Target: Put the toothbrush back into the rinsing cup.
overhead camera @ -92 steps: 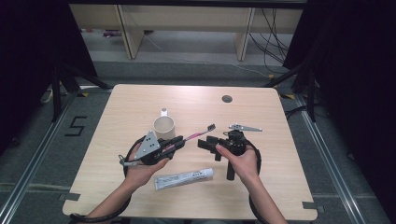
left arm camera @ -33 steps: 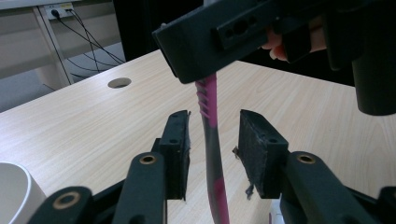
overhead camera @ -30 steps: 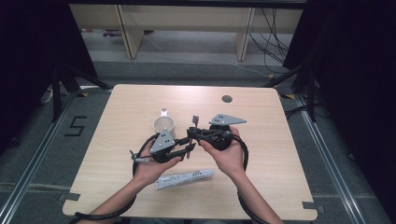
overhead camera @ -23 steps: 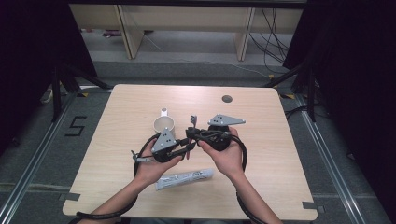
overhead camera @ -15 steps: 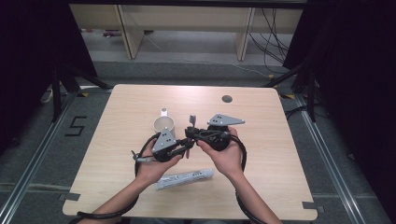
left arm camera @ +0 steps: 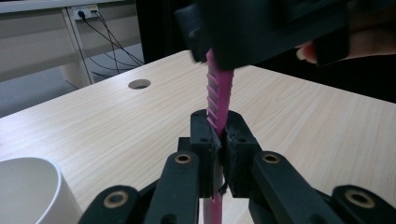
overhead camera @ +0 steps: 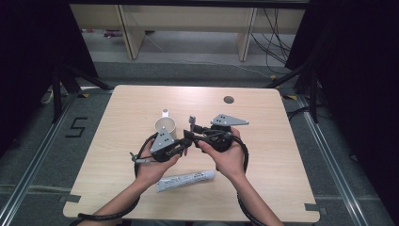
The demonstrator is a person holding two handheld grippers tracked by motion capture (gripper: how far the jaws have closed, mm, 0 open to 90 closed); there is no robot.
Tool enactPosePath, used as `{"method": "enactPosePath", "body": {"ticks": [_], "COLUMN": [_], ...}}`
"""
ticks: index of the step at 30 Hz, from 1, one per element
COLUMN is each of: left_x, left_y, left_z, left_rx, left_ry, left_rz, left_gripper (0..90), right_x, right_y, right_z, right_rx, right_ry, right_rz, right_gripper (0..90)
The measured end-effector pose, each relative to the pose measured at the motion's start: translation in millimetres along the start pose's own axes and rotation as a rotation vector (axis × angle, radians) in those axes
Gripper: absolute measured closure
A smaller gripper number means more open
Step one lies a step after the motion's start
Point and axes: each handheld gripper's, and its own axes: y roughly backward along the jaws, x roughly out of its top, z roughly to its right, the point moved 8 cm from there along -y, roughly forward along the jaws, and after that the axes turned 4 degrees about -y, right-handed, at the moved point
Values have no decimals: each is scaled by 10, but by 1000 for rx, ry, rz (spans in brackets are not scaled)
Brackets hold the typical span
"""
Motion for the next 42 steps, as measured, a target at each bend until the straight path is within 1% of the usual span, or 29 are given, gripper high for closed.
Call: {"method": "enactPosePath", "body": {"ticks": [1,2,3,5,7,8,12,13,14,17,18,19,20,21,23,25,26,27,28,29,30,32,33,34,36,37,38,41,42], "left_x": [-3,2,1,1,1,2,11,15,22,41,49,62,78,78,100,122,143,153,153,165,189,203,212,223,253,265,282,336,336], "left_y": [4,6,16,36,56,63,114,127,139,169,175,180,195,195,209,221,231,238,238,246,259,269,272,276,280,287,289,288,288], "left_z": [-17,-35,-45,-69,-96,-108,-173,-190,-208,-260,-277,-294,-319,-319,-351,-383,-412,-426,-426,-440,-466,-481,-491,-505,-532,-548,-571,-641,-641], "left_rx": [4,5,9,15,20,23,41,42,48,56,59,57,64,64,71,77,84,86,86,88,93,97,98,100,101,108,114,127,127], "left_ry": [3,8,6,5,5,7,-3,-3,1,4,3,3,8,8,10,11,16,17,17,16,17,18,15,15,17,21,21,18,18], "left_rz": [0,11,7,5,7,13,30,31,37,47,50,58,58,58,64,71,77,78,78,81,89,91,93,93,103,101,102,106,106], "left_gripper": [838,838,838,838,838,837,838,838,837,838,838,838,838,838,838,838,838,838,838,838,838,838,838,838,838,838,838,838,838], "right_x": [-2,12,8,17,2,-14,-70,-101,-121,-191,-217,-283,-300,-300,-355,-383,-423,-438,-438,-467,-522,-536,-578,-590,-638,-654,-660,-714,-714], "right_y": [12,26,53,78,124,178,246,284,309,405,437,508,533,533,594,625,672,687,687,699,715,716,716,715,709,723,720,732,732], "right_z": [-15,-13,-32,-26,-14,17,76,95,134,220,277,355,387,387,446,506,578,612,612,619,685,710,719,761,786,820,840,878,878], "right_rx": [3,1,0,14,8,-8,-2,-9,-14,-15,-33,-52,-61,-61,-62,-77,-113,-121,-121,-136,-165,-172,-181,-194,-210,-239,-244,-272,-272], "right_ry": [6,32,18,33,38,57,64,55,61,41,54,18,19,19,-8,-2,13,22,22,-9,8,23,-4,28,1,14,22,-16,-16], "right_rz": [-2,9,4,18,17,19,15,1,2,12,12,13,15,15,21,36,28,33,33,30,28,34,32,34,42,44,58,77,77], "right_gripper": [532,513,492,455,430,415,411,417,422,423,422,422,421,421,422,423,423,423,423,422,422,422,421,416,399,394,390,387,387]}}
